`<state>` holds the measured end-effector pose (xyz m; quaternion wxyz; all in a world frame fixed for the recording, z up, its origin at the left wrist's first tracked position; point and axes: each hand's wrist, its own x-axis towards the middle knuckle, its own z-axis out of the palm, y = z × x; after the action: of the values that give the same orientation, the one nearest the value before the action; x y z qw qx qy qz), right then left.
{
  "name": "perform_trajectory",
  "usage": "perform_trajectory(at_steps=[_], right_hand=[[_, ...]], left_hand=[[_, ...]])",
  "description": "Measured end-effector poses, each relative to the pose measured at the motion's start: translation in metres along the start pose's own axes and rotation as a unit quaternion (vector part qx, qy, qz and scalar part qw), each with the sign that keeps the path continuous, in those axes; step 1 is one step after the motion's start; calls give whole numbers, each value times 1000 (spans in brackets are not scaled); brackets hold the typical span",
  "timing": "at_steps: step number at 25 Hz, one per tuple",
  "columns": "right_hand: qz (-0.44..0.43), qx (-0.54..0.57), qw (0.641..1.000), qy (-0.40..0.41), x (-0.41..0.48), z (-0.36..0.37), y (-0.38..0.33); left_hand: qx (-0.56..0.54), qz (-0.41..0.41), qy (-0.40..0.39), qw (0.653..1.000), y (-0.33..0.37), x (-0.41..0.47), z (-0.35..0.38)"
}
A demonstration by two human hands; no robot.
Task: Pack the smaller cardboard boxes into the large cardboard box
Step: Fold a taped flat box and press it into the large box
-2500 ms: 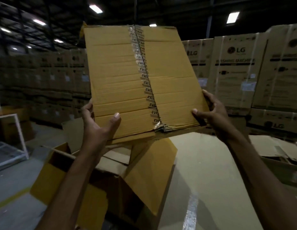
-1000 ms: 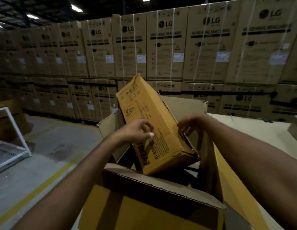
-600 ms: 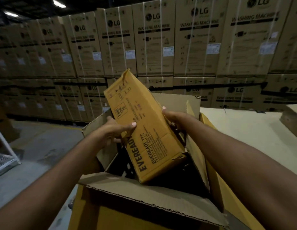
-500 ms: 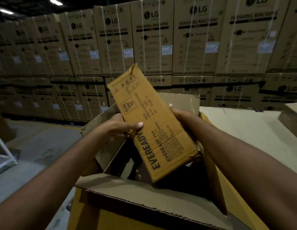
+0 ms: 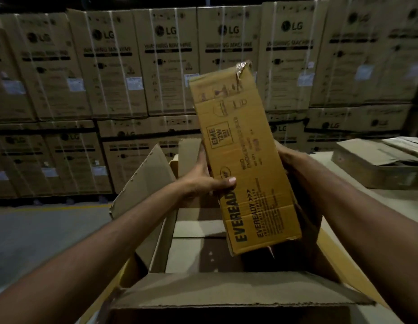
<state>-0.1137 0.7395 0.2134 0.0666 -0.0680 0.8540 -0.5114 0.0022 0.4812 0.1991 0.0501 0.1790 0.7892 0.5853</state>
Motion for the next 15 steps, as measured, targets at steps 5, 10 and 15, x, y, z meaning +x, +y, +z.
perform_trajectory(at_steps=[5, 10, 15], right_hand=[[-97, 145, 980, 94, -67, 28, -63], [-80, -19, 988, 129, -67, 83, -79], [8, -170, 983, -66, -49, 142, -22]], left_hand=[[2, 56, 51, 997, -5, 5, -8], [12, -339, -152, 928, -49, -2, -2], [284, -214, -152, 922, -41, -33, -32]])
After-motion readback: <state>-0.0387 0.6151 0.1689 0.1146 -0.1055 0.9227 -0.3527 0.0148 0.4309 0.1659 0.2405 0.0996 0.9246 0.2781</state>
